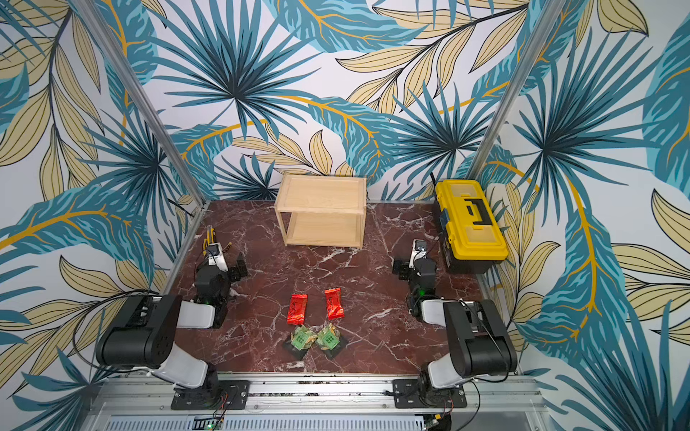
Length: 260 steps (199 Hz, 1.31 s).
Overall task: Place the tea bags on the shelf by color
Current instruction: Move the shelf to the center of the board.
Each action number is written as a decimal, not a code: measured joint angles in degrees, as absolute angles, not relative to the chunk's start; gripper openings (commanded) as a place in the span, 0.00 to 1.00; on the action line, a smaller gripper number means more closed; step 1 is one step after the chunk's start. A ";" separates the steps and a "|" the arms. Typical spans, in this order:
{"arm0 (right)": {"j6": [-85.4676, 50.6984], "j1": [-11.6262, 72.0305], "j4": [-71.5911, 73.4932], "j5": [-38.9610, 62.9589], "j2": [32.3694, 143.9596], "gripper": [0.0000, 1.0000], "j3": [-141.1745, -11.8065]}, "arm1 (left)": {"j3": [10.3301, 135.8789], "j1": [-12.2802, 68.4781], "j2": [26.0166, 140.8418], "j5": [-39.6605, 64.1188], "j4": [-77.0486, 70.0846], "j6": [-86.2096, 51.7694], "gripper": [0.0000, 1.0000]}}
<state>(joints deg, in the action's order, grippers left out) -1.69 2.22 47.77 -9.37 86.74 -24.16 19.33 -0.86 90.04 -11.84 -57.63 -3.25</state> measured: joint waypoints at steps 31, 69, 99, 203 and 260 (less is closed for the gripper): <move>-1.69 2.22 47.77 -9.39 86.74 0.99 -24.16 | 19.33 -0.84 90.04 -11.86 -57.63 -3.25 1.00; -1.69 2.22 47.77 -9.37 86.74 1.00 -24.16 | 19.33 -0.84 90.04 -11.99 -57.63 -3.25 1.00; -1.69 2.33 47.66 -10.87 86.11 1.00 -23.92 | 19.33 -0.82 88.92 -12.69 -56.47 -3.36 1.00; -10.52 31.81 8.23 -22.13 70.04 0.95 -56.49 | 60.31 2.66 72.90 -7.66 -2.76 -19.22 0.99; -17.32 27.64 -9.56 -13.21 89.91 0.97 -85.36 | 88.90 3.31 94.28 12.36 13.06 -20.36 0.95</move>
